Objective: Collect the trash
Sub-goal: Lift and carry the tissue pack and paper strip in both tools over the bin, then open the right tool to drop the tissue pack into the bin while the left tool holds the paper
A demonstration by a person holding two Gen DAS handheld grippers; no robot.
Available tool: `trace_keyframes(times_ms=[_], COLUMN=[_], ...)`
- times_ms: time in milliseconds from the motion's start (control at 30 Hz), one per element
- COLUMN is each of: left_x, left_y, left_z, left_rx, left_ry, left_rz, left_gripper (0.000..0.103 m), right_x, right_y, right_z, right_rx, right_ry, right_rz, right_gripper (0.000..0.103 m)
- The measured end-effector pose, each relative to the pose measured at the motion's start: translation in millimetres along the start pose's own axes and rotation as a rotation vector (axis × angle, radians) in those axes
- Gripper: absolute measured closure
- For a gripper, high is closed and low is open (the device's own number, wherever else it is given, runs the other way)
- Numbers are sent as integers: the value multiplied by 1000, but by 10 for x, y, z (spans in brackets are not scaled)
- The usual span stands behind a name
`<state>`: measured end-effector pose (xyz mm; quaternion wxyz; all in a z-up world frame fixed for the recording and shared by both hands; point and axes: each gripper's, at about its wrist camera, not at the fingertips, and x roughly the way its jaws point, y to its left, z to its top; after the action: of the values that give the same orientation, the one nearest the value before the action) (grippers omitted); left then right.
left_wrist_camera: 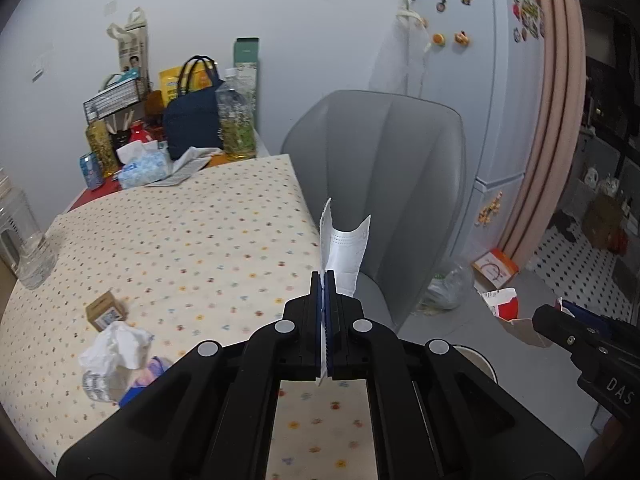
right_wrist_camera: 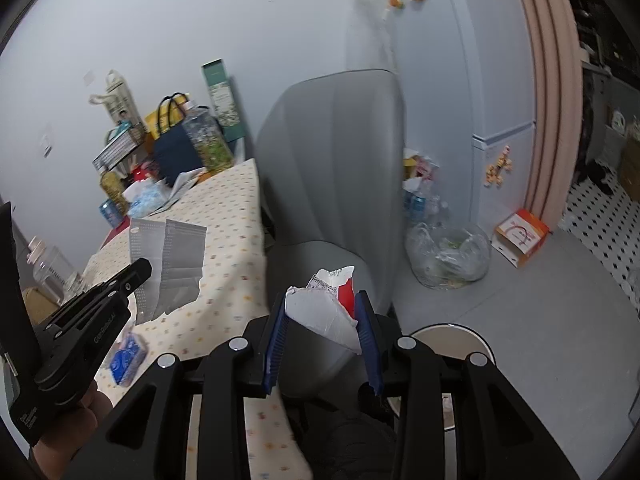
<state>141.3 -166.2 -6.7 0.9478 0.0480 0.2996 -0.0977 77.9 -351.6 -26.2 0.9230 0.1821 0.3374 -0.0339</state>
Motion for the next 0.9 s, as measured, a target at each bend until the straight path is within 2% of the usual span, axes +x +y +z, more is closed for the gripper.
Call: trace_keyframes(times_ms=[433,900], left_x=[488,979], left_y=[-697,-1236], left_z=[-86,-198], left_rx=[110,186], left_ry=[86,170], left_rz=[-69,-132], left_gripper=[101,101], right_x=[274,654], right_y=[-739,-1220], right_z=[-54,-123], right_rx=[117,182], right_ry=[38,94], right_rz=[-70,-125], right_gripper=[69,68])
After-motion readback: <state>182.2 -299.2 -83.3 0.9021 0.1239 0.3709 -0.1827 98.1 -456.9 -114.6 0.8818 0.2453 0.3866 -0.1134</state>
